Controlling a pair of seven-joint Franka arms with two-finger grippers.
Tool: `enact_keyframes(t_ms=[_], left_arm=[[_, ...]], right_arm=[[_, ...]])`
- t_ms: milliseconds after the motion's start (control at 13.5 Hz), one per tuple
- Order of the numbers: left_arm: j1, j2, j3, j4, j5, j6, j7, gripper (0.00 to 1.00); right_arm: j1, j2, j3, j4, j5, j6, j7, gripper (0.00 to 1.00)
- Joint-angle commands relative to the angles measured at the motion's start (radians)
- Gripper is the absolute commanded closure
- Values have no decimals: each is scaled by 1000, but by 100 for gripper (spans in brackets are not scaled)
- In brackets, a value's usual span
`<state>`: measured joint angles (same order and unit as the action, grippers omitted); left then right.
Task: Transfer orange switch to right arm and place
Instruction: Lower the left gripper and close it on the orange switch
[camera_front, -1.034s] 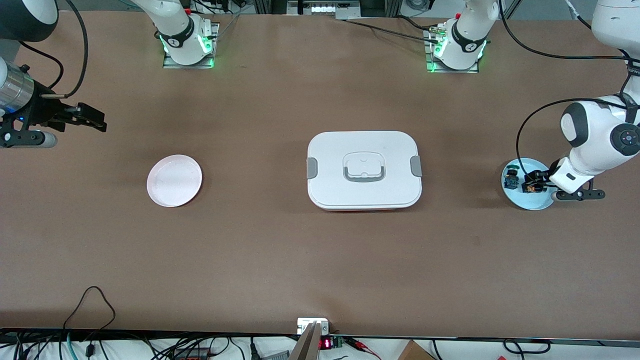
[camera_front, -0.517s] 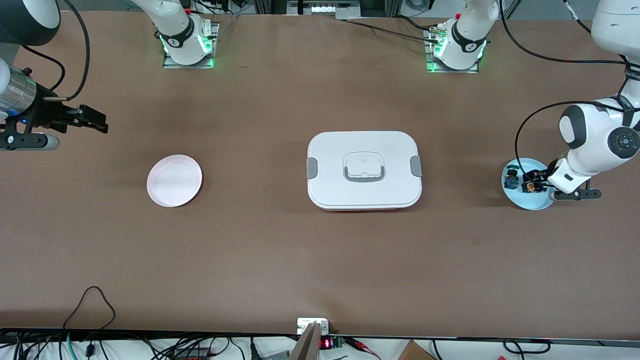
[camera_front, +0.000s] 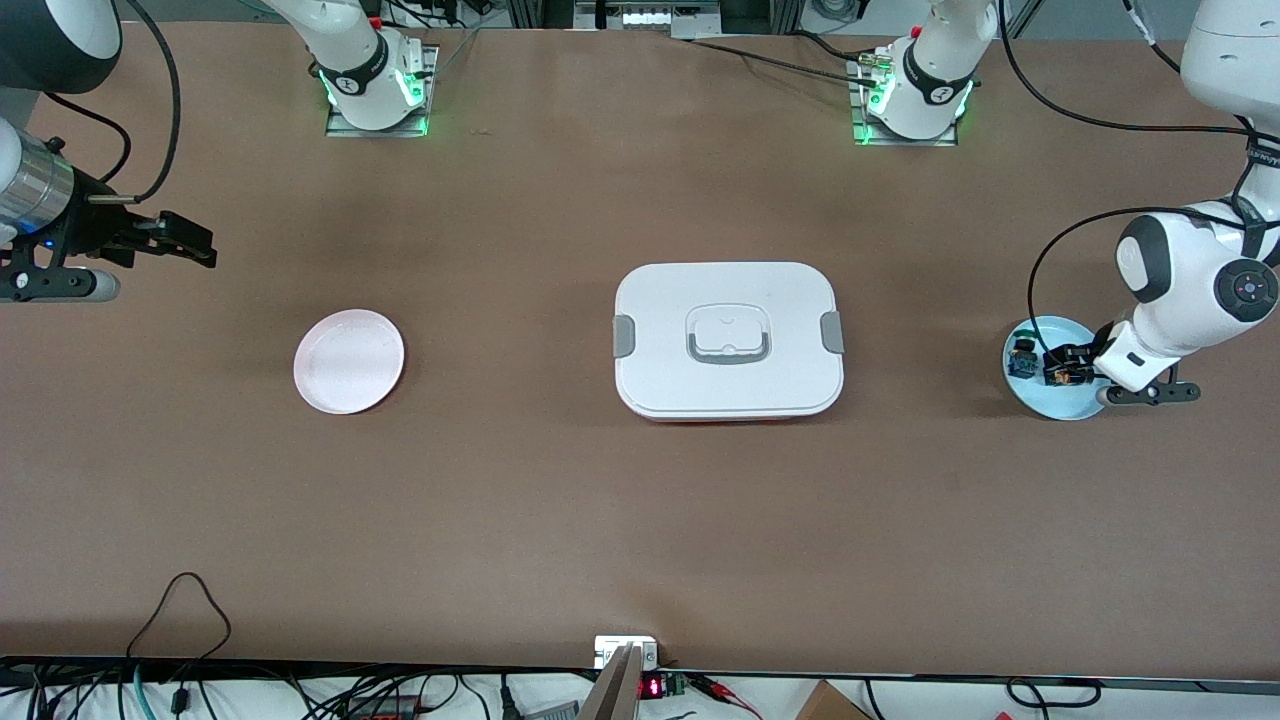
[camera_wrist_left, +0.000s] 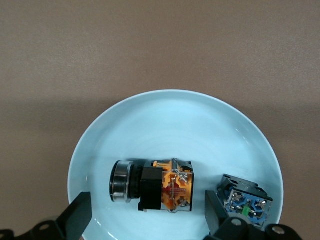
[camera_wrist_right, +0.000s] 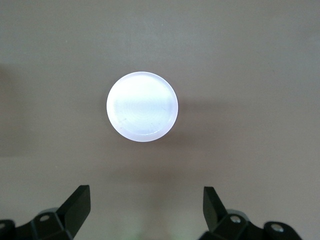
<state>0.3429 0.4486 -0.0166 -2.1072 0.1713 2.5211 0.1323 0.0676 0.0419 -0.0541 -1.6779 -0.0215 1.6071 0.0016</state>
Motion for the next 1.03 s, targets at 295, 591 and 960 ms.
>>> enact_keyframes(t_ms=[295, 591, 960], left_arm=[[57, 36, -49, 27, -51, 2, 33, 1], [61, 58, -52, 44, -78, 2, 62, 2], [73, 82, -54, 73, -92, 4, 105, 2]], right_arm=[[-5, 6, 3, 18, 5, -4, -3, 0], [-5, 6, 3, 18, 5, -4, -3, 0], [-5, 6, 3, 18, 5, -4, -3, 0]])
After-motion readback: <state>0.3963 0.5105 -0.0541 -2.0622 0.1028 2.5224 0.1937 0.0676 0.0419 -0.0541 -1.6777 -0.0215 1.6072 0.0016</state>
